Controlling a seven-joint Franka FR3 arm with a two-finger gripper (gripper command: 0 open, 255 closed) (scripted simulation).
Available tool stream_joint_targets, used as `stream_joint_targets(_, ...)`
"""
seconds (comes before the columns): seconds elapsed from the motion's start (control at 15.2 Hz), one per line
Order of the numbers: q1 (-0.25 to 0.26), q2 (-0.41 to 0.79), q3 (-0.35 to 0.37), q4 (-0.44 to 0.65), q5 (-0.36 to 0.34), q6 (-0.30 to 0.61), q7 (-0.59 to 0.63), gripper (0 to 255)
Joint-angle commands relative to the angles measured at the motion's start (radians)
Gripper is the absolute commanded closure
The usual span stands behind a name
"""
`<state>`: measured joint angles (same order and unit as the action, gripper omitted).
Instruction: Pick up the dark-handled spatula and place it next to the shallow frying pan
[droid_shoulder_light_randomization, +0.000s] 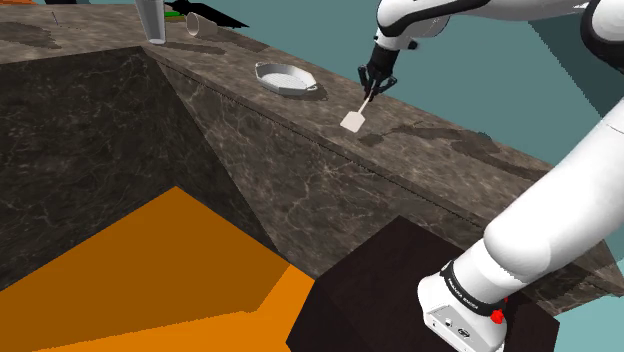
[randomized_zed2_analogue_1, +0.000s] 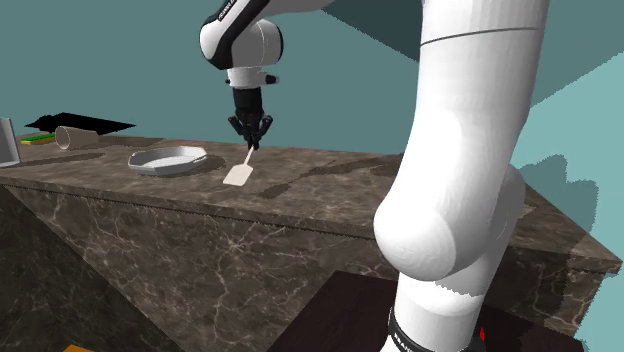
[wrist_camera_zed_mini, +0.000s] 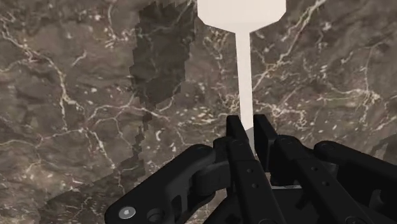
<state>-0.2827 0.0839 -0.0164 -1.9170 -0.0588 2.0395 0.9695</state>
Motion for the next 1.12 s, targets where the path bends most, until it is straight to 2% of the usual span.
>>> stream_joint_targets(0.0,0.019,0.038,0.016,0.052,-0.002,-0.016,0.036,255)
stream_joint_targets(0.4,0.084,0.191,0.057,0.263,-0.016,-0.081,0.143,255)
stream_joint_targets(0.66,0.135,0.322,0.077,0.456,-0.03,-0.147,0.209,255)
stream_joint_targets(1.06,0.134,0.336,0.076,0.396,-0.033,-0.073,0.214,255)
